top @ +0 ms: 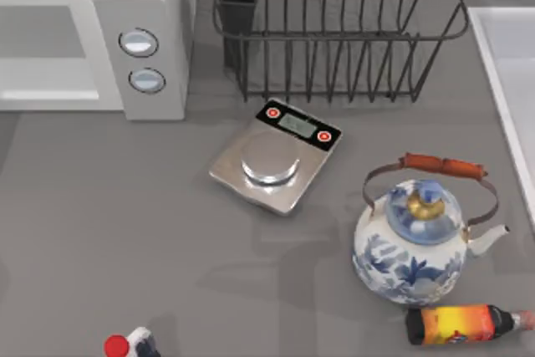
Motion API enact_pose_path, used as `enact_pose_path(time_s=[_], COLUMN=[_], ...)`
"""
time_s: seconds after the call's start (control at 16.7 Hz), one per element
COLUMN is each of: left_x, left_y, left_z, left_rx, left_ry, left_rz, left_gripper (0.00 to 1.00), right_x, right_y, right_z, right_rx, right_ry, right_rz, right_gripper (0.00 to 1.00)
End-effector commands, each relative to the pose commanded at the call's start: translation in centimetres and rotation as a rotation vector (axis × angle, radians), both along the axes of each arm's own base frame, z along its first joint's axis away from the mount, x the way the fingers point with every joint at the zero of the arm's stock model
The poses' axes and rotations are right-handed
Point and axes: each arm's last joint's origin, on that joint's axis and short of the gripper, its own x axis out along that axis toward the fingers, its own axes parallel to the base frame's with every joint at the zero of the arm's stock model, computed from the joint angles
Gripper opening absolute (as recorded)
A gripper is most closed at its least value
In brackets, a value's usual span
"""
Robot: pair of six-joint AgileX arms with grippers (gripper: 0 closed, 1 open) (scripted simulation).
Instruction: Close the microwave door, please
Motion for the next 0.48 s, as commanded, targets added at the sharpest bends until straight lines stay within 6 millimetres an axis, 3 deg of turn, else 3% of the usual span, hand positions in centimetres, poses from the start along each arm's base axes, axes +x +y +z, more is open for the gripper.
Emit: enact_pose_path(time_s=[0.48], left_x=[-0.01], left_y=[0.68], left_z=[-0.32], left_rx=[-0.023], left_ry=[-0.008], left_rz=[-0.011], left_gripper=[0.0], right_x=[0.0], right_y=[0.0], right_z=[0.0], right_rx=[0.0], right_ry=[0.0], right_rz=[0.0], right_gripper=[1.0])
